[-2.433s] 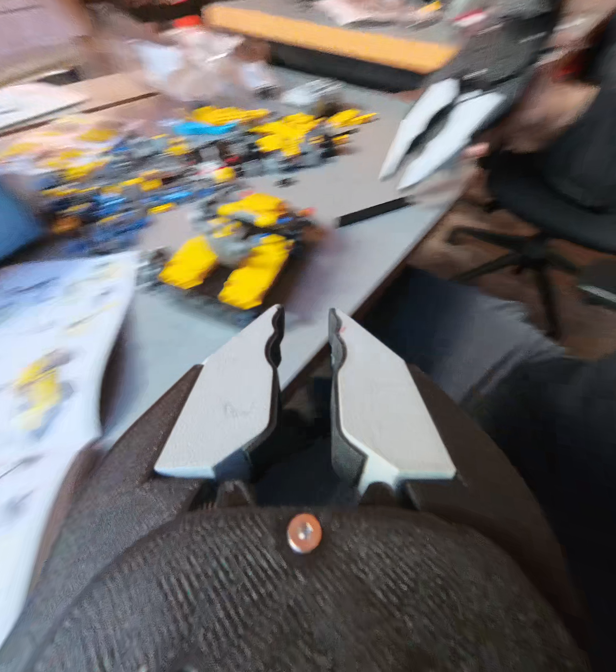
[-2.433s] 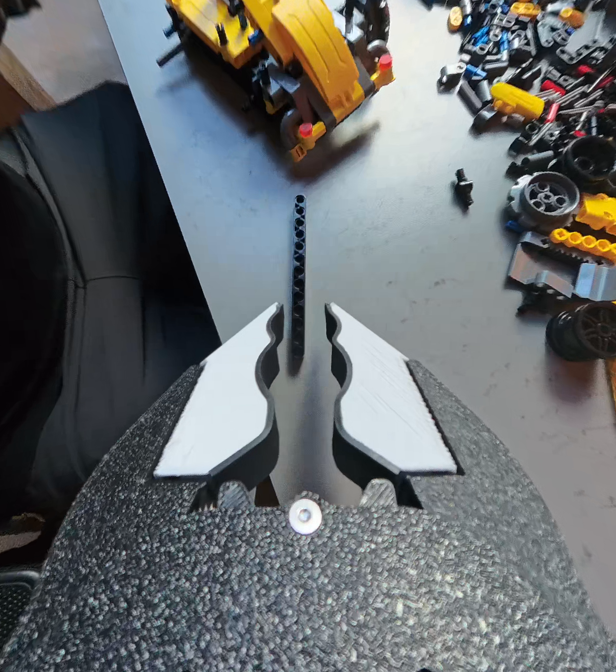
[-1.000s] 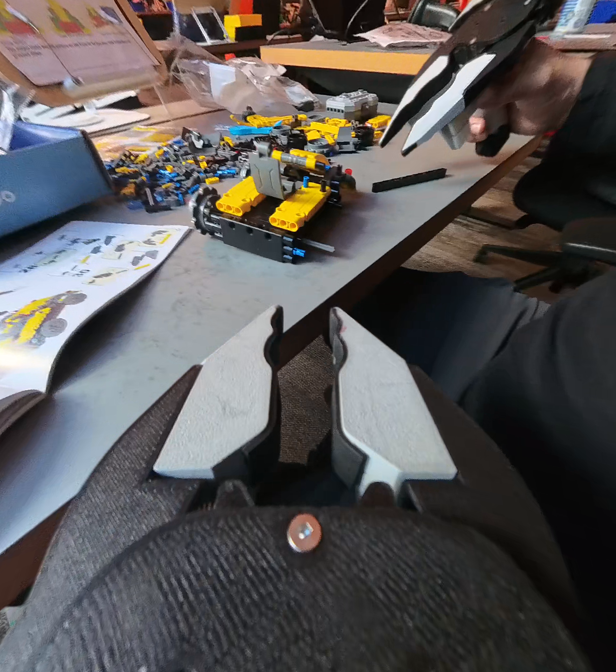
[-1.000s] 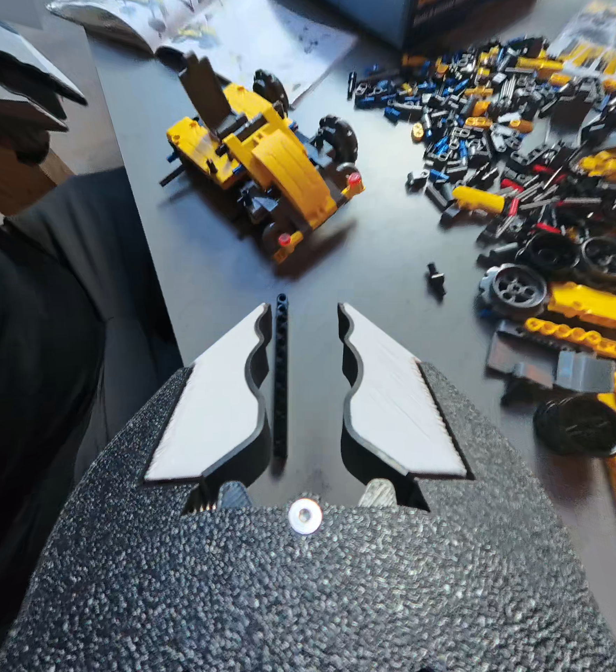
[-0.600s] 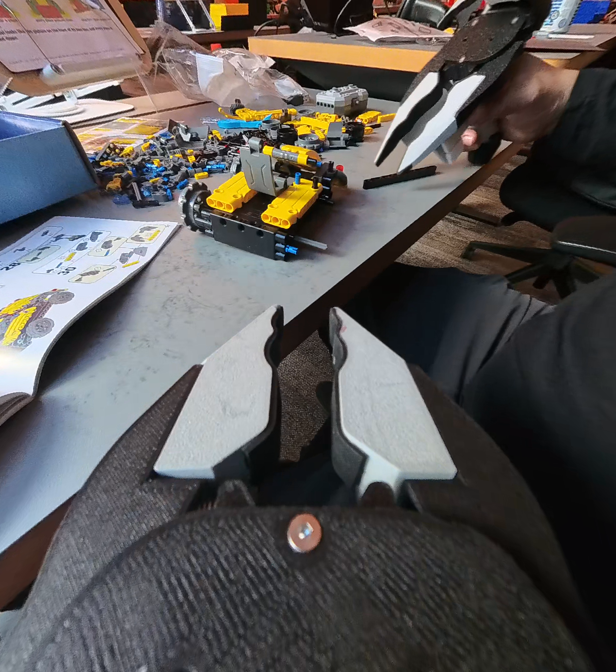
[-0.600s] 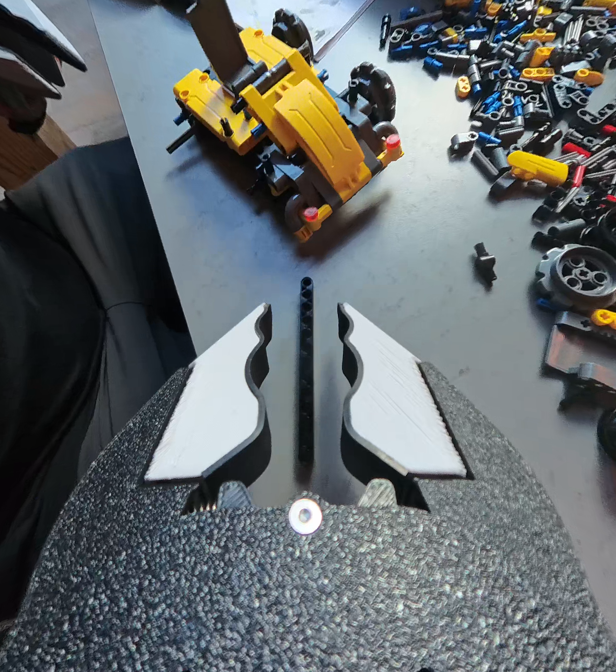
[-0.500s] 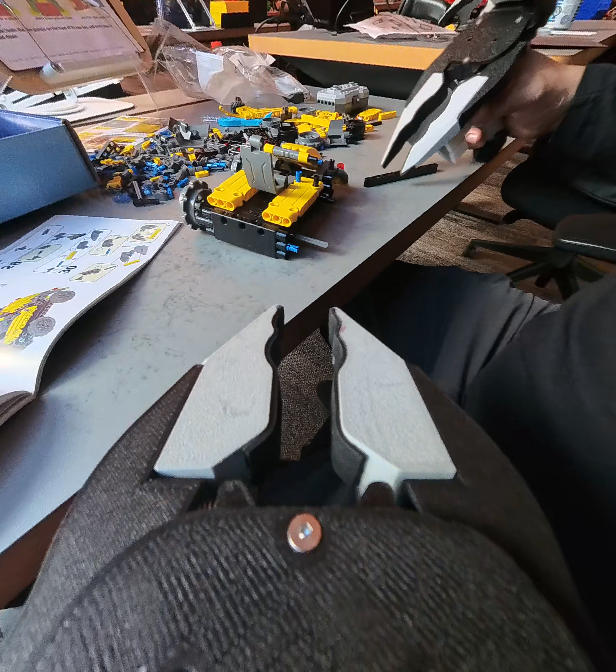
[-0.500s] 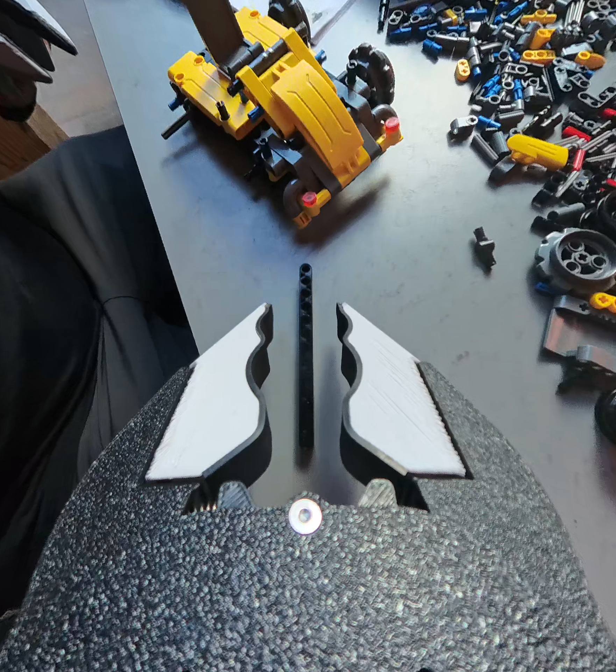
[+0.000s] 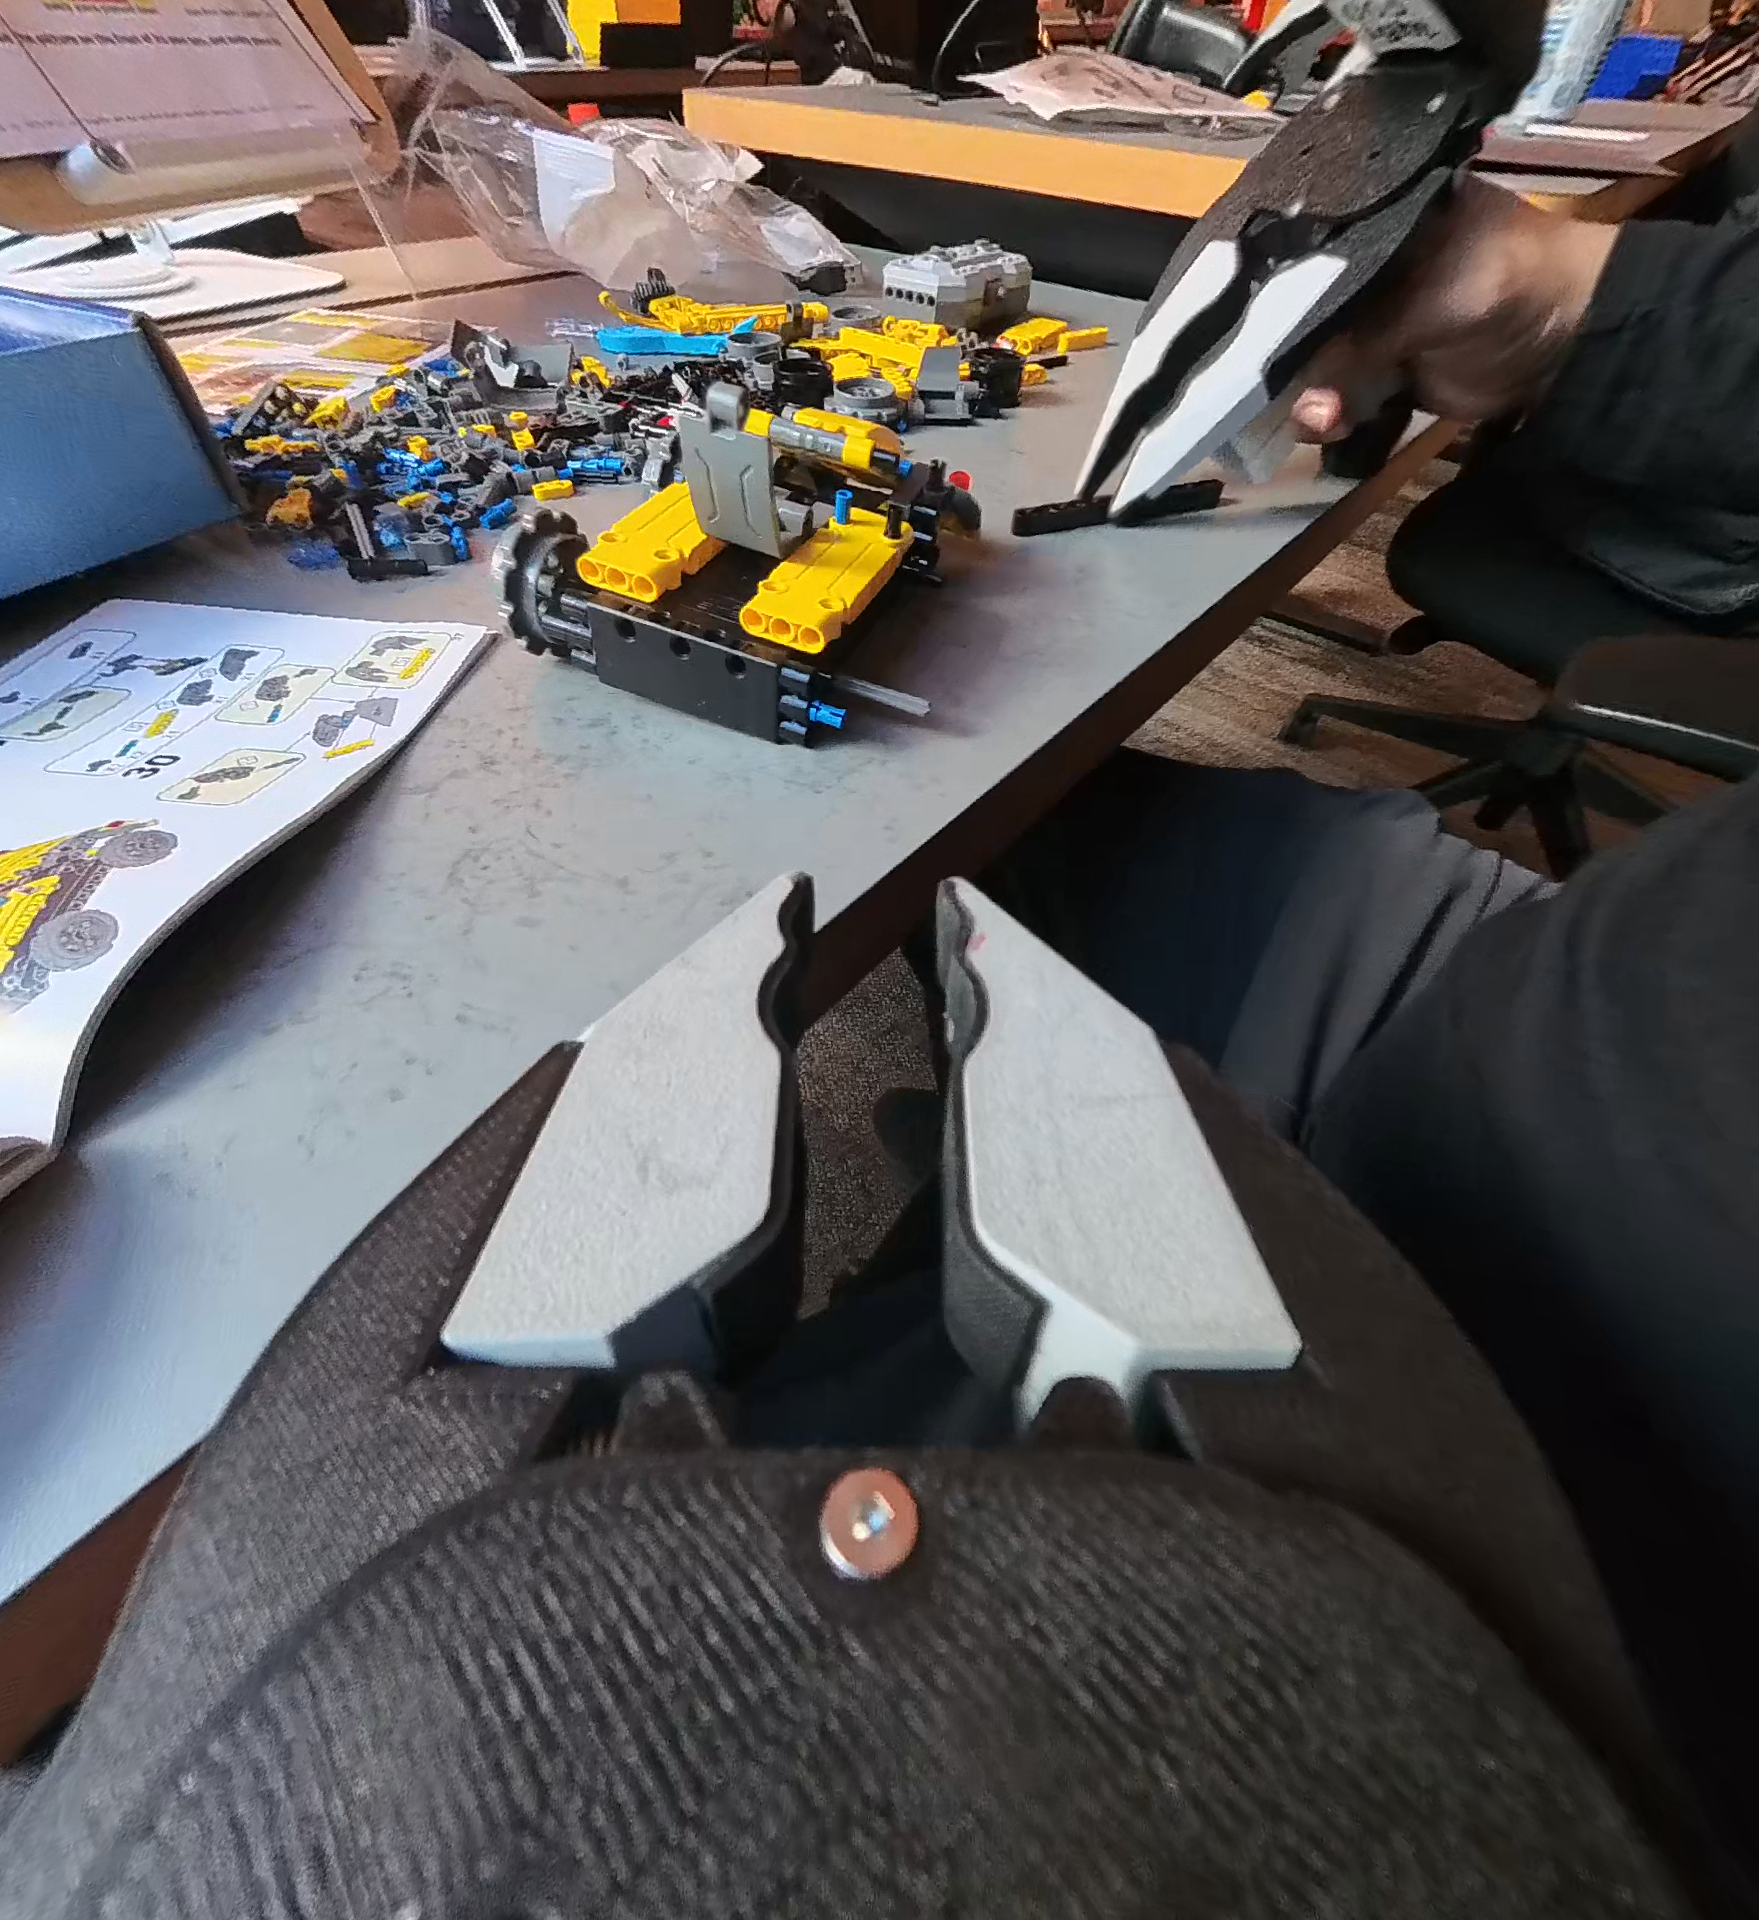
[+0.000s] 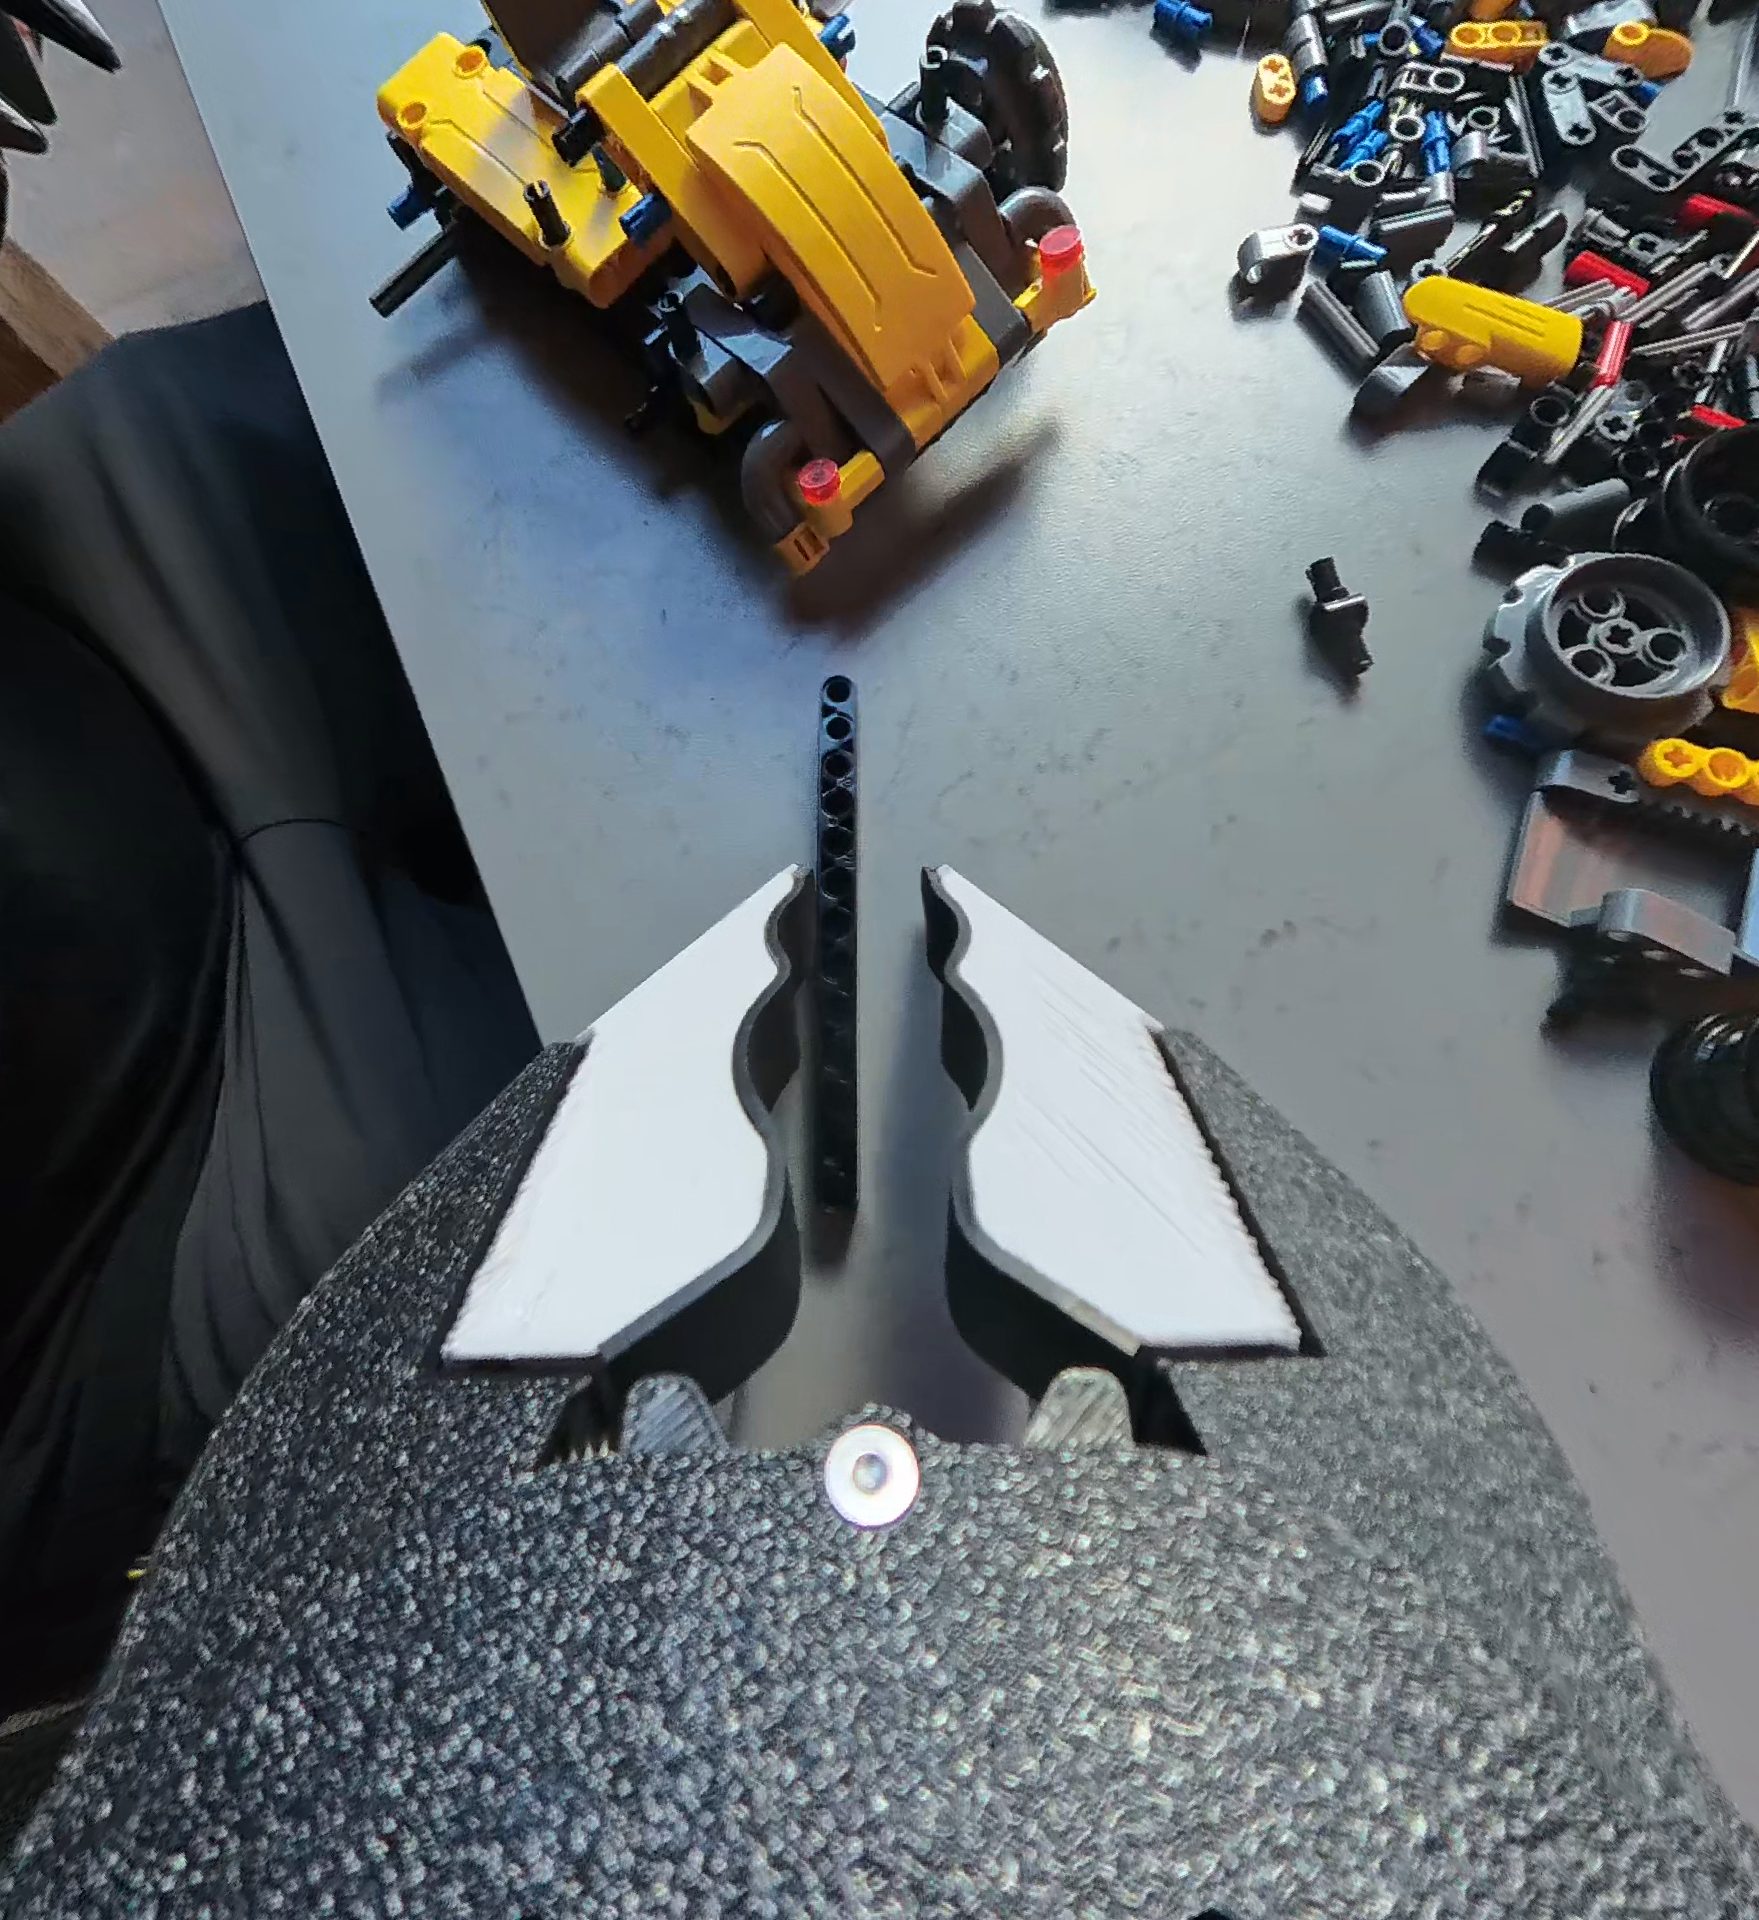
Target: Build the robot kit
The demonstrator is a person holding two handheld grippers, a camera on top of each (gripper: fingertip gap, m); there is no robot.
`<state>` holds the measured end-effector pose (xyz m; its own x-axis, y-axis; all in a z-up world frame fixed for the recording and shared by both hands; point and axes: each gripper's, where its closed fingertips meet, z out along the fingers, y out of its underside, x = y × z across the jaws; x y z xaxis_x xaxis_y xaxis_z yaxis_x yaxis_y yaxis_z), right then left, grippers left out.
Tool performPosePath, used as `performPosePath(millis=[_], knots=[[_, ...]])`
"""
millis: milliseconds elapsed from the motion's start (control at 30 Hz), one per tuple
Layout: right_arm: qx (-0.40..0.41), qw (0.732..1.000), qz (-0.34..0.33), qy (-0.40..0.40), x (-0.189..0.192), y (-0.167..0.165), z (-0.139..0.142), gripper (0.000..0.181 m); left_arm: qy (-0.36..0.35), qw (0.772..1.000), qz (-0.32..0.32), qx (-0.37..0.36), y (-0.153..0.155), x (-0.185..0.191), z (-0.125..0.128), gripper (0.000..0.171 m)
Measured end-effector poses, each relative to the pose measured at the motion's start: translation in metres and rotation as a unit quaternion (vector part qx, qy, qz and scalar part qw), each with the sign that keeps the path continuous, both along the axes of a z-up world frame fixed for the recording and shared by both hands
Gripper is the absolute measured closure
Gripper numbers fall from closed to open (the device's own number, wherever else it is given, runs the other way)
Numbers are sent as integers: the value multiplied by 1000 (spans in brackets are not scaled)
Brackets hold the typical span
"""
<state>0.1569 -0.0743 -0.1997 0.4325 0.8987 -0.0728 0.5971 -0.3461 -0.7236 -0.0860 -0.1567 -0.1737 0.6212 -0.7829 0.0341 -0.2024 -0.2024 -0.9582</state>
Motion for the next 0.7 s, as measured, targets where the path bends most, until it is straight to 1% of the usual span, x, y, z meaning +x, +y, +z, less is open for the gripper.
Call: performPosePath(millis=[200, 433, 567, 700], knots=[[-10, 1000, 13, -10, -7, 6, -3, 167, -17, 1000, -5, -7, 2, -3, 2, 151], [-41, 999, 22, 12, -19, 13, 1, 162, -38, 999, -8, -23, 4, -7, 2, 152], [-41, 997, 12, 56, -23, 20, 17, 161, -38, 999, -12, -26, 4, -7, 2, 151], [-11, 994, -33, 107, -13, 39, 40, 162, -41, 999, -8, -19, 4, -8, 4, 152]])
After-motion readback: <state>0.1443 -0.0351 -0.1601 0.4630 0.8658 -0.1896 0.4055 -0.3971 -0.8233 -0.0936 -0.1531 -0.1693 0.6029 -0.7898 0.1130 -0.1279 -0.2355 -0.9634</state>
